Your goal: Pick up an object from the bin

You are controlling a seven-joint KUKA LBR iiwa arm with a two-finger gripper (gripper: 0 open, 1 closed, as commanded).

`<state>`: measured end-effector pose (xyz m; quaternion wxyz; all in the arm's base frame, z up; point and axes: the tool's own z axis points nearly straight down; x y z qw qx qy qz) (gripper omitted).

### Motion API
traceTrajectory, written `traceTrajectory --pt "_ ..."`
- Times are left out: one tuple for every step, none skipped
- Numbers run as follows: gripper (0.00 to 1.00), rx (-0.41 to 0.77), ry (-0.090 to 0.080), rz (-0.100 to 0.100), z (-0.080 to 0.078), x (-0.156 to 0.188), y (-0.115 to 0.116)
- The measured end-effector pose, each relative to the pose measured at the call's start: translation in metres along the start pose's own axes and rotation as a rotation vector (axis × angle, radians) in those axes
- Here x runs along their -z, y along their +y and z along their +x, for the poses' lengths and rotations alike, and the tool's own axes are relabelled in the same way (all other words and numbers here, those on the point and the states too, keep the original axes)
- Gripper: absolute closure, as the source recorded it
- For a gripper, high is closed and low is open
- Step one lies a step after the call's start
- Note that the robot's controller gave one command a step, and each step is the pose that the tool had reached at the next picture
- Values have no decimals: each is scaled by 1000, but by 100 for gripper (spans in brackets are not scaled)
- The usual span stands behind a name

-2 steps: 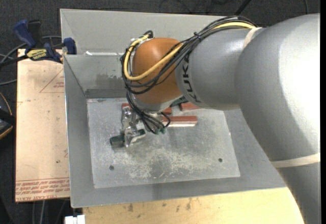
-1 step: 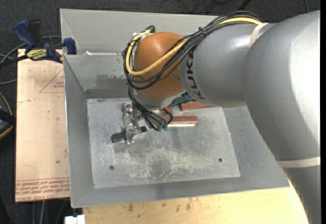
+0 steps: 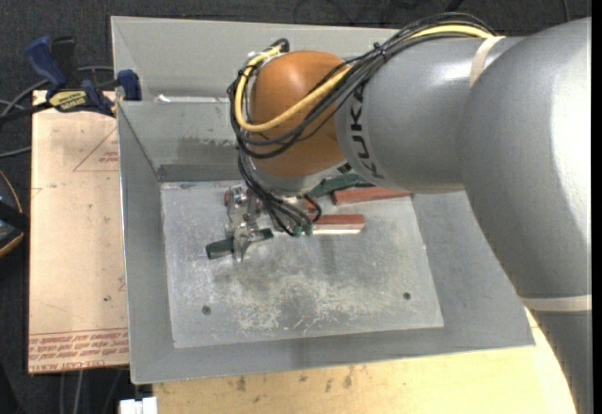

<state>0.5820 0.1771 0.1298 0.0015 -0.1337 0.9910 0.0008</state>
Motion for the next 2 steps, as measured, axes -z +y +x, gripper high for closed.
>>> traceTrajectory --pt "100 0 4 0 1 15 0" --pt "100 0 3 0 1 35 0"
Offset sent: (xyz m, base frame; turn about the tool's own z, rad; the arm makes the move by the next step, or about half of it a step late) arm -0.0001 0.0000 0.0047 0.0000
